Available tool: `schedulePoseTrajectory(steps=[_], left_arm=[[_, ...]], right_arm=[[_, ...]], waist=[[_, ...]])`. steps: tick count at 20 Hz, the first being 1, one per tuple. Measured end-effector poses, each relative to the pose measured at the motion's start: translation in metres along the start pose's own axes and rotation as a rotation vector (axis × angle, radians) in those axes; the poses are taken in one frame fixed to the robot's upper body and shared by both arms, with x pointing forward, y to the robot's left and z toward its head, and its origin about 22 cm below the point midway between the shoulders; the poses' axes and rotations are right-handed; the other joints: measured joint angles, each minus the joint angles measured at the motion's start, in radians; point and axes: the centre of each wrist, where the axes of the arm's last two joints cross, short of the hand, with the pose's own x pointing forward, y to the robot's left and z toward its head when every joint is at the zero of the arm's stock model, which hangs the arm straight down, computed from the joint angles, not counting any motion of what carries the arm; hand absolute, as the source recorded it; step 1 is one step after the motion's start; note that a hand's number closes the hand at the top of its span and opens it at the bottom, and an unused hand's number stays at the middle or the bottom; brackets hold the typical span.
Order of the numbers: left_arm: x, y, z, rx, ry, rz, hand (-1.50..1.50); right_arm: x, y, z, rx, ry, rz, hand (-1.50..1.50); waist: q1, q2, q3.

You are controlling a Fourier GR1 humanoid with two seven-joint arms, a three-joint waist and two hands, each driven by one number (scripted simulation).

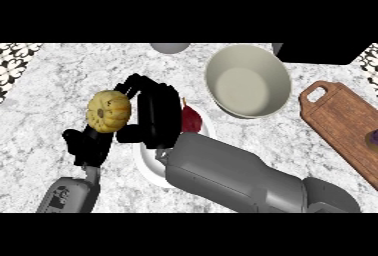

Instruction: Pick the squash from the plate and place it in the bowl

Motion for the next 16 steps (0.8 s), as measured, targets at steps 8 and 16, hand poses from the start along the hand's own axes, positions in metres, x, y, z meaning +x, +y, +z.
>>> schedulePoseTrajectory(steps=[8,16], left_arm=[[-0.003,-0.002,0.003,0.022,0.018,-0.001,0.0],[-0.007,0.003,0.007,0.041,0.014,0.0,0.0]], right_arm=[[0.071,-0.018,-0.037,-0.123,-0.04,0.119,1.5],[0.121,-0.043,-0.073,-0.231,0.006,0.147,1.5]], waist=[[-0.024,-0.008,0.0],[-0.035,-0.004,0.0]])
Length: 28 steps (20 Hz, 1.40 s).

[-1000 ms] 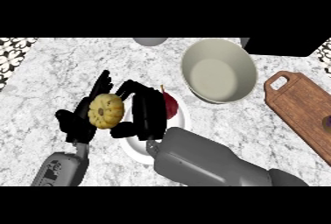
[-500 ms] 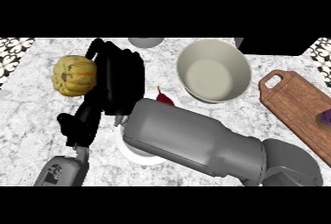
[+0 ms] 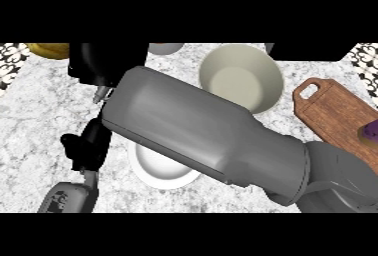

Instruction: Pick the squash from the plate and place it in the bowl

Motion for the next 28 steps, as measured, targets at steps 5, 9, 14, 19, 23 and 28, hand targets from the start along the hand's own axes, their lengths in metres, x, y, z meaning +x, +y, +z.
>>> schedulePoseTrajectory(steps=[5,9,14,19,23,28], left_arm=[[0.006,-0.001,-0.004,0.006,-0.001,-0.004,0.0],[0.006,-0.004,-0.004,0.013,-0.001,-0.002,0.0],[0.003,0.002,-0.001,0.014,0.0,0.0,0.0],[0.006,0.0,-0.001,0.012,-0.005,-0.001,0.0],[0.002,-0.002,0.003,0.012,-0.008,-0.004,0.0],[0.004,-0.001,0.002,0.004,-0.011,-0.004,0.0]], right_arm=[[-0.003,-0.004,-0.025,-0.045,0.074,0.016,1.5],[-0.022,-0.007,-0.047,-0.073,0.142,0.091,1.5],[-0.062,-0.005,-0.066,-0.084,0.205,0.239,1.5],[-0.108,-0.007,-0.082,-0.097,0.258,0.344,1.5],[-0.149,-0.01,-0.088,-0.098,0.302,0.395,1.5],[-0.199,-0.013,-0.088,-0.079,0.358,0.457,1.5]], waist=[[-0.005,0.004,0.001],[-0.013,0.004,0.001],[-0.016,0.004,0.001],[-0.014,0.006,0.001],[-0.015,0.006,0.001],[-0.013,0.007,0.002]])
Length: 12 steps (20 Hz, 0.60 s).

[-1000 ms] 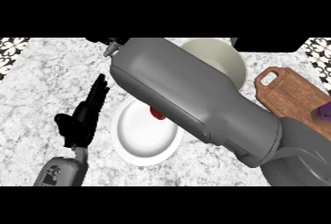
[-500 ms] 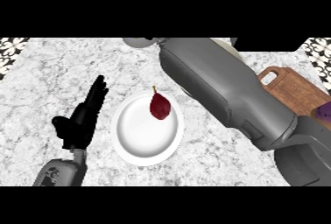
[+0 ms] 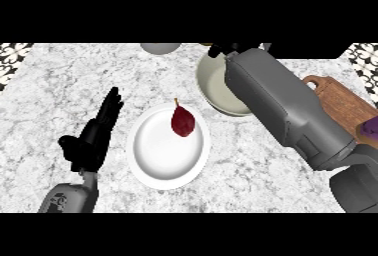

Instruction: Pick the squash from the plate and place it in the bowl

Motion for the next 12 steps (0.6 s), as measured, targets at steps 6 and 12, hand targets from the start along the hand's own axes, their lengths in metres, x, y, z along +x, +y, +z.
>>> schedulePoseTrajectory(steps=[6,12], left_arm=[[0.001,-0.001,0.001,0.007,0.002,0.004,0.0],[0.009,0.001,-0.007,0.004,0.007,0.0,0.0]], right_arm=[[-0.049,0.023,-0.002,0.109,0.073,-0.024,-1.5],[-0.088,0.031,-0.004,0.254,0.083,-0.147,-1.5]], waist=[[-0.002,0.0,0.001],[0.0,0.002,0.001]])
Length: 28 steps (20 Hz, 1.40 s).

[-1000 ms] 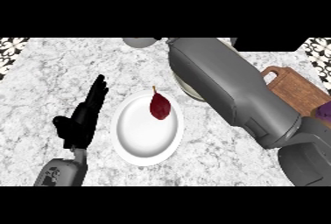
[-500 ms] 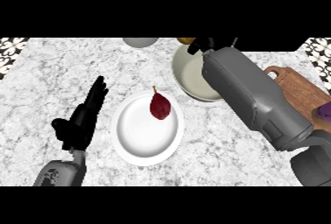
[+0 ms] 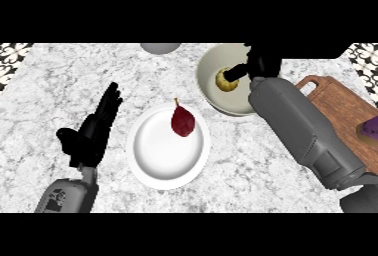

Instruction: Pick the squash from the plate and place it in the bowl

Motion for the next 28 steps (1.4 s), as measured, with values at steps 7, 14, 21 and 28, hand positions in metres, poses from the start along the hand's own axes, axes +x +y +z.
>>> schedulePoseTrajectory(steps=[7,14,21,28], left_arm=[[-0.01,0.0,0.008,0.004,0.001,0.006,0.0],[-0.006,-0.001,0.012,0.018,0.004,0.002,0.0],[-0.006,0.008,0.009,0.02,0.012,0.005,0.0],[-0.012,0.005,0.015,0.019,0.004,0.003,0.0]], right_arm=[[-0.004,-0.004,0.004,-0.066,-0.121,-0.2,-1.5],[0.0,-0.034,0.002,-0.177,-0.138,-0.372,-1.5],[-0.021,-0.062,0.018,-0.166,-0.111,-0.541,-1.5],[-0.068,-0.088,0.055,-0.117,-0.131,-0.642,-1.5]], waist=[[0.0,-0.002,0.0],[-0.011,-0.008,-0.001],[-0.021,-0.01,-0.001],[-0.02,-0.008,-0.001]])
